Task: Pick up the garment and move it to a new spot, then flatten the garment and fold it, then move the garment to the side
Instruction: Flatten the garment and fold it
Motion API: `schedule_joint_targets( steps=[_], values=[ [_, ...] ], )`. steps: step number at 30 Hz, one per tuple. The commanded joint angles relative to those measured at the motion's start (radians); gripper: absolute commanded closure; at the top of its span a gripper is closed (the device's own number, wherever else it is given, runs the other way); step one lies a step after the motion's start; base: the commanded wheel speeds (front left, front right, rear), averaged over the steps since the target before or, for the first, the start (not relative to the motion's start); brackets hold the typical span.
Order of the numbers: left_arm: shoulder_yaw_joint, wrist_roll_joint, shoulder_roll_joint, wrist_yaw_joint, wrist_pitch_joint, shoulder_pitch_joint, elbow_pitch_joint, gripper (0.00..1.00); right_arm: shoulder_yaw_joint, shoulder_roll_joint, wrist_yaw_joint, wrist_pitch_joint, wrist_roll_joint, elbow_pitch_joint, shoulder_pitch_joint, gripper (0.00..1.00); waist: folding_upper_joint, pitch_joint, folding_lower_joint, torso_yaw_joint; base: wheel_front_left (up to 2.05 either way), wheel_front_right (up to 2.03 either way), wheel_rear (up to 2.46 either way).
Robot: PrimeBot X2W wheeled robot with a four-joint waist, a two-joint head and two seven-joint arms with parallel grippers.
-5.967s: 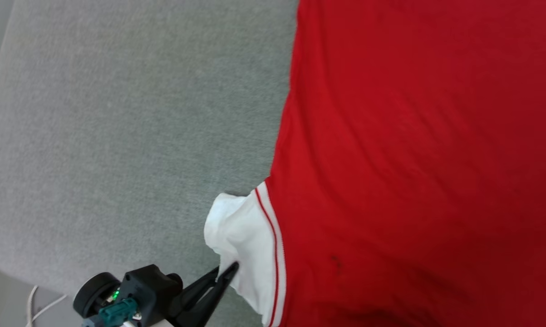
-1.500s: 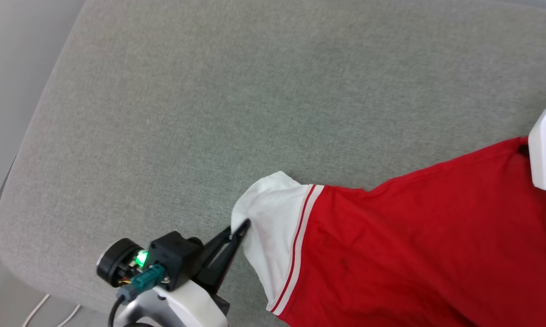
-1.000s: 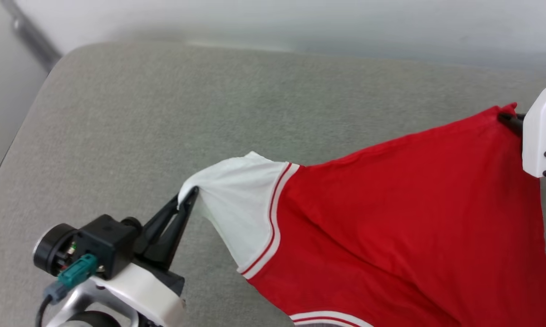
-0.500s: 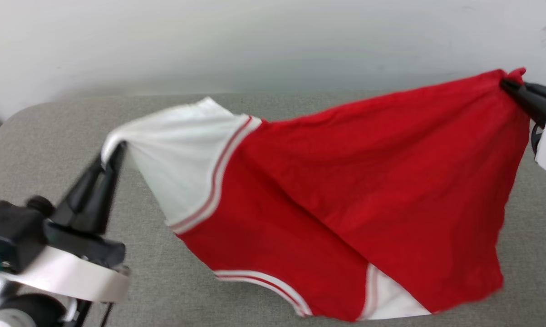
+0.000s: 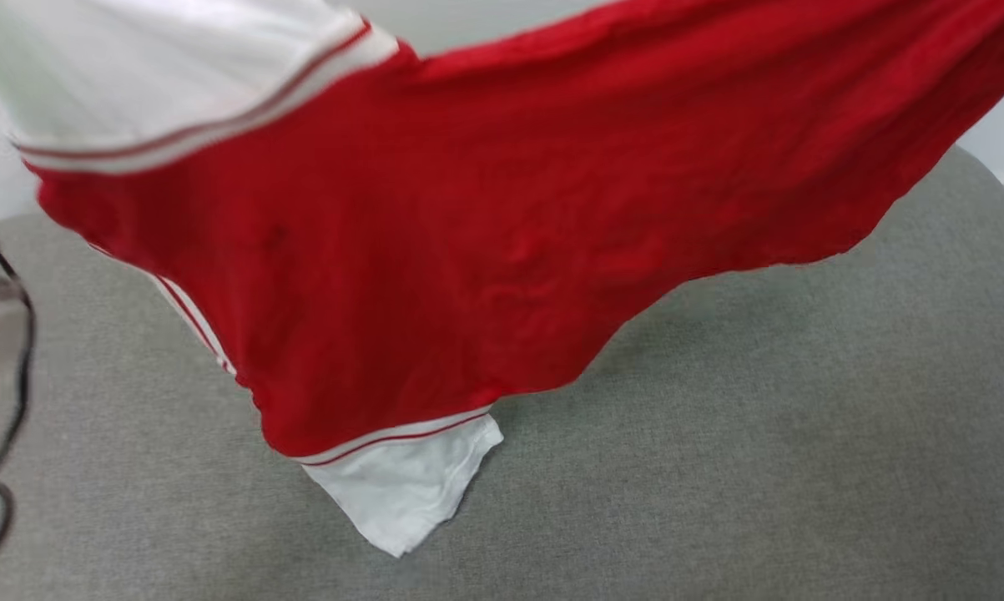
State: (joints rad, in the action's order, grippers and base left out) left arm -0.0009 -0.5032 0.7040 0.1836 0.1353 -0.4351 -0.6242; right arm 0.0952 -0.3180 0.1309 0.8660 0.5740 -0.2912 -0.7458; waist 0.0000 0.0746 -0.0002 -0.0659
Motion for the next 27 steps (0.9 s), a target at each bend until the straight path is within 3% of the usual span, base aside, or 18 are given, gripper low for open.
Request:
schedule_joint_targets(
  steps=[1, 8, 16, 20, 27],
  values=[
    [0.009, 0.0, 0.023, -0.011, 0.012, -0.059, 0.018, 1.0, -0.003, 0.001, 0.0, -0.024, -0.008, 0.001, -0.031, 1.0, 0.0, 0.024, 0.0002, -0.019, 0.0, 0.0, 0.0],
    [0.022, -0.044, 0.071, -0.049, 0.051, -0.325, 0.133, 1.0, -0.005, -0.011, 0.0, -0.104, -0.03, 0.049, -0.152, 1.0, 0.0, 0.127, 0.0002, -0.041, 0.0, 0.0, 0.0],
    [-0.059, -0.013, 0.115, -0.117, 0.086, -0.689, 0.332, 1.0, -0.013, -0.035, -0.001, -0.238, -0.058, 0.174, -0.359, 1.0, 0.0, 0.323, 0.0002, -0.038, 0.0, 0.0, 0.0],
    [-0.124, 0.02, 0.106, -0.159, 0.096, -0.862, 0.479, 1.0, -0.036, -0.028, -0.001, -0.323, -0.103, 0.287, -0.468, 1.0, 0.0, 0.4, 0.0002, -0.035, 0.0, 0.0, 0.0],
    [-0.205, 0.095, 0.042, -0.205, 0.025, -1.171, 0.768, 1.0, -0.071, -0.029, -0.001, -0.432, -0.149, 0.495, -0.676, 1.0, 0.0, 0.524, 0.0002, -0.015, 0.0, 0.0, 0.0]
  ],
)
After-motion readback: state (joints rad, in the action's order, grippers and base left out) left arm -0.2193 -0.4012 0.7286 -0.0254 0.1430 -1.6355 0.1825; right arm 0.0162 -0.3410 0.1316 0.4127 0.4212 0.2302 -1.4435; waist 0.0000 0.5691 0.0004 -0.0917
